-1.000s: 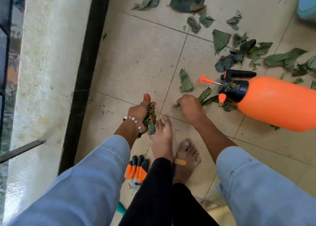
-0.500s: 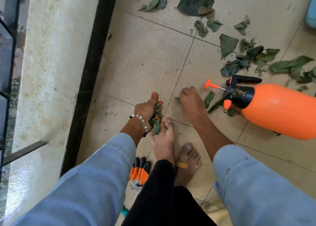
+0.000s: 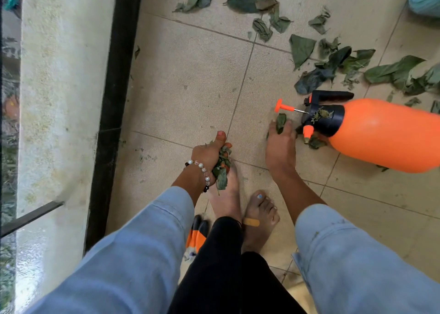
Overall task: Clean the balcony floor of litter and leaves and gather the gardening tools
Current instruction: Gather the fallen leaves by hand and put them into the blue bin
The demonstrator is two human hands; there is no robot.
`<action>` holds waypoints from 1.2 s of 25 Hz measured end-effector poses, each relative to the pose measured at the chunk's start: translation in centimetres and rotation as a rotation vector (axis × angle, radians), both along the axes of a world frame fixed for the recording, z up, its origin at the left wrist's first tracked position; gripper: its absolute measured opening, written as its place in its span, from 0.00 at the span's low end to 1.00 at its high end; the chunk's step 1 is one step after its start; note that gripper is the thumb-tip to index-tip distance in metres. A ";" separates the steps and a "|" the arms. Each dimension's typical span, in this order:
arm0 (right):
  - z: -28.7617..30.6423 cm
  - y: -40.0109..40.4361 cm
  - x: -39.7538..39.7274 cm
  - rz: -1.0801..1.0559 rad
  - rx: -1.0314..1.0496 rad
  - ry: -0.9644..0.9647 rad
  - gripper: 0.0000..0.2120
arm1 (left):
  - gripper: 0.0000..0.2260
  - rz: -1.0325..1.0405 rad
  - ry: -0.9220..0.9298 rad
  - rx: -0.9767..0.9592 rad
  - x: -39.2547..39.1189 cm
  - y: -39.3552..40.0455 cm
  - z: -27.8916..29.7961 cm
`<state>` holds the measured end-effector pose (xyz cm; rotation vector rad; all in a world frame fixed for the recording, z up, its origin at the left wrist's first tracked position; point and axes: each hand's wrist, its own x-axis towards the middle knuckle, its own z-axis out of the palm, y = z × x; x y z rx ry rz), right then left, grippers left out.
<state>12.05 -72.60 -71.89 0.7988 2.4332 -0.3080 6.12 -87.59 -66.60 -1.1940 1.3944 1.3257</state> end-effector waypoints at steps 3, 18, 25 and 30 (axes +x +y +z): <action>0.2 0.4 0.0 0.161 -0.088 0.090 0.16 | 0.17 -0.028 0.008 0.001 0.3 0.1 0.1; 37.1 0.3 -3.2 -1.503 -1.393 0.719 0.18 | 0.18 0.391 0.049 0.145 -0.4 5.9 26.9; 61.0 0.5 -5.2 -1.120 -1.036 0.933 0.09 | 0.23 0.301 0.235 0.187 -2.5 11.6 47.2; 67.9 1.8 -4.0 -0.692 -0.958 1.018 0.05 | 0.36 0.071 0.354 0.230 -3.0 12.8 59.7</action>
